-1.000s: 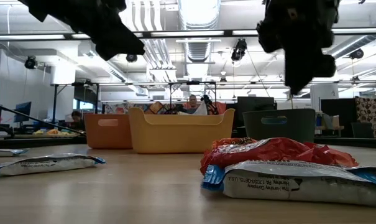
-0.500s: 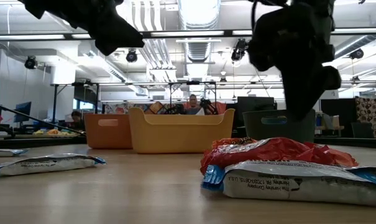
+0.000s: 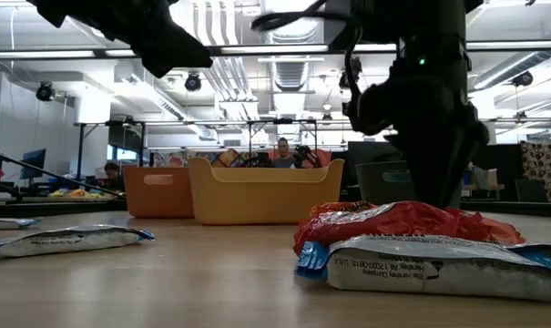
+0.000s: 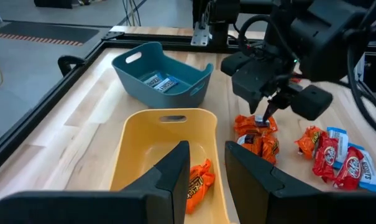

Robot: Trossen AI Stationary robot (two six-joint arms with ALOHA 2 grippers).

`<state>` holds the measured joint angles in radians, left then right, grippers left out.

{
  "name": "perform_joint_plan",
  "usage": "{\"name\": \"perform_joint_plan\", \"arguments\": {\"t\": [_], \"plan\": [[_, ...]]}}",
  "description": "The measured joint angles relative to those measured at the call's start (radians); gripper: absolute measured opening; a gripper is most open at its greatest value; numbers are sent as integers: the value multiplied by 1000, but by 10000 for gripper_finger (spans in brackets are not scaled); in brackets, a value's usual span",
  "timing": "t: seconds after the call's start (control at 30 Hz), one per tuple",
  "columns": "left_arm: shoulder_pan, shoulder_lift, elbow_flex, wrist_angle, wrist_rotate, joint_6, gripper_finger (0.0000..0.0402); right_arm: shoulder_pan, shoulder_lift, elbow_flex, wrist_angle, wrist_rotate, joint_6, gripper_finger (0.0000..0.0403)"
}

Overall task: Sort candy
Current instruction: Put the orange chocolate into the yellow bin

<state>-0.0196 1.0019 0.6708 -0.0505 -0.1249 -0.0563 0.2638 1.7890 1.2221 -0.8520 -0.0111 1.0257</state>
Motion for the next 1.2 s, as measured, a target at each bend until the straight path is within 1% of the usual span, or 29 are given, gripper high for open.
{"name": "perform_joint_plan", "arguments": {"t": [0.13, 0.23, 0.33, 0.47, 0.53, 0.7, 0.93, 1.07, 1.2], "plan": [[0, 0, 0, 0, 0, 0, 87, 0, 18, 0, 2, 15, -12, 123], [0, 0, 0, 0, 0, 0, 87, 0, 28, 0, 6, 15, -23, 111], [0, 4, 0, 1, 0, 0, 87, 0, 36, 0, 15, 14, -35, 83], [0, 7, 0, 1, 0, 0, 87, 0, 39, -1, 21, 15, -58, 30], [0, 7, 0, 1, 0, -1, 87, 0, 39, -1, 21, 15, -61, 15], [0, 7, 0, -1, 0, -5, 87, 0, 14, -2, 4, 37, -69, 13], [0, 11, 0, -21, 1, -49, 87, 0, -81, 13, -44, 56, -104, 12], [-1, 13, 0, -20, 3, -81, 87, 0, -155, 14, -47, 112, -156, 12], [-2, 28, -4, 10, 4, -123, 87, -2, -216, 14, -25, 235, -233, 12]]}}
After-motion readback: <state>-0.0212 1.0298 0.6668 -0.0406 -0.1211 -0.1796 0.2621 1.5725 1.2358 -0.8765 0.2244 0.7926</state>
